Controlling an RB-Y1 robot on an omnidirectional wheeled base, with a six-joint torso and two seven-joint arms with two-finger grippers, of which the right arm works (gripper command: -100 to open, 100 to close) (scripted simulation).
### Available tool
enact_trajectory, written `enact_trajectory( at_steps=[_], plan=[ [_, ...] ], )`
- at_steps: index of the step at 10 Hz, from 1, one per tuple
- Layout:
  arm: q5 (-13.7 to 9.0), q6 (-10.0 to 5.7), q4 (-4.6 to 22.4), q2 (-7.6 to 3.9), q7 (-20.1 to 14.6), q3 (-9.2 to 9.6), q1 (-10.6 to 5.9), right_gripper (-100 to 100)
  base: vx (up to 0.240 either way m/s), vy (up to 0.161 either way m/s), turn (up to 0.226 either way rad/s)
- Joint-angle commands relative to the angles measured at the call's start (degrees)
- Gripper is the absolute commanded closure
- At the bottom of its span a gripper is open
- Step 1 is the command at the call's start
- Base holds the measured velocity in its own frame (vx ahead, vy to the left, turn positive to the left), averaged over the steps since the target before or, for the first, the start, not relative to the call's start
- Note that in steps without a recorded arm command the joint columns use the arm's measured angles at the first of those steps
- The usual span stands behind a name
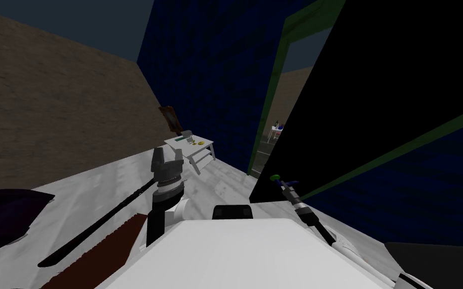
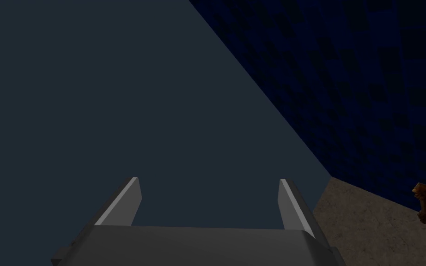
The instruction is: Pull the door open
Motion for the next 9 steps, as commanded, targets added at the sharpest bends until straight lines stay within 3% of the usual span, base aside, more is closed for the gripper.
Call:
enact_trajectory(
  at_steps=[1,2,7,8,9],
  plan=[
    [0.00,0.00,0.00,0.00,0.00,0.00,0.00,100,-0.104,-0.033,0.031],
    [-0.19,-1.45,0.60,-0.35,-0.35,0.71,0.49,100,-0.168,-0.063,0.175],
    [-0.96,-5.09,2.07,-1.82,-1.17,2.34,1.70,100,-0.221,-0.101,0.191],
    [-0.96,-5.09,2.07,-1.82,-1.17,2.34,1.70,100,-0.156,-0.038,0.044],
    [-1.17,-6.06,2.45,-2.20,-1.39,2.78,2.02,100,-0.159,-0.039,0.124]
  ],
)
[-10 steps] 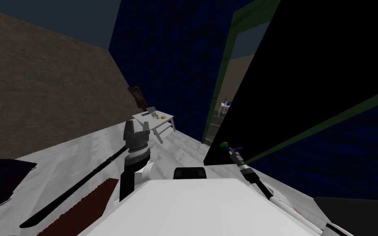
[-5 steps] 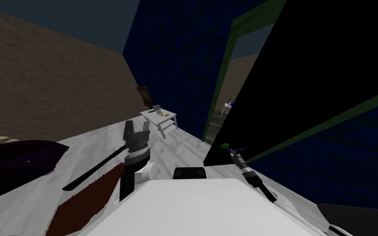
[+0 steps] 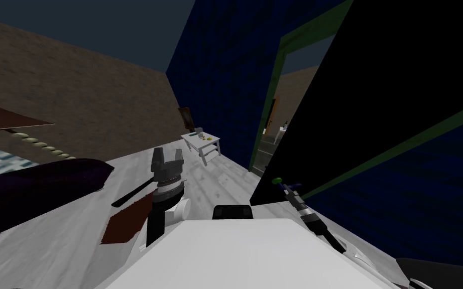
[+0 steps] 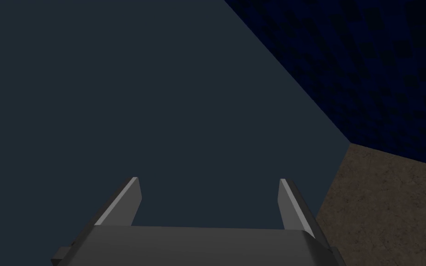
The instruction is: Pull the door open
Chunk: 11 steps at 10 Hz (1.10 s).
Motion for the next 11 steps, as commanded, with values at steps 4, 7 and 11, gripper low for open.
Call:
enact_trajectory(
  at_steps=[4,7,11],
  plan=[
    [-0.48,-1.74,0.46,-0.60,-0.28,0.84,0.79,100,-0.138,-0.049,0.119],
    [-0.79,-2.71,1.24,-0.82,-0.43,1.30,0.80,100,-0.177,-0.072,0.158],
    [-1.31,-4.28,2.51,-1.18,-0.69,2.05,0.81,100,-0.192,-0.080,0.162]
  ],
)
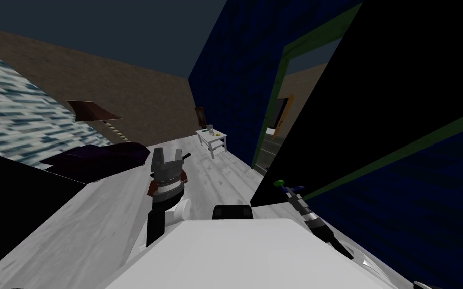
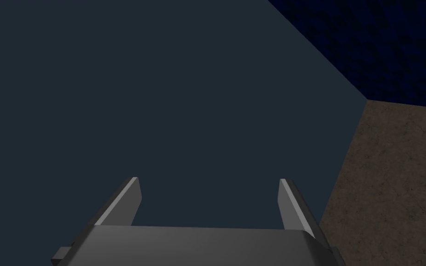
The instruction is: Pull the door open
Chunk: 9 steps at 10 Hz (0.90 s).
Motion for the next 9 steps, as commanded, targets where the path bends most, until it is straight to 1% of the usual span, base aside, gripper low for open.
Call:
enact_trajectory(
  at_steps=[1,4,5,6,9],
  plan=[
    [-0.34,-0.60,0.51,-0.42,0.00,0.03,0.04,100,-0.171,-0.089,0.112],
    [-0.65,-1.54,1.26,-0.63,-0.15,0.48,0.04,100,-0.185,-0.065,0.135],
    [-0.40,-1.06,0.52,-0.33,-0.14,0.72,0.14,100,-0.070,-0.017,0.030],
    [-0.51,-1.50,1.10,-0.30,-0.31,1.09,-0.03,100,-0.114,-0.053,0.165],
    [-0.76,-2.09,1.84,-0.43,-0.46,1.49,-0.30,100,-0.176,-0.066,0.141]
  ],
)
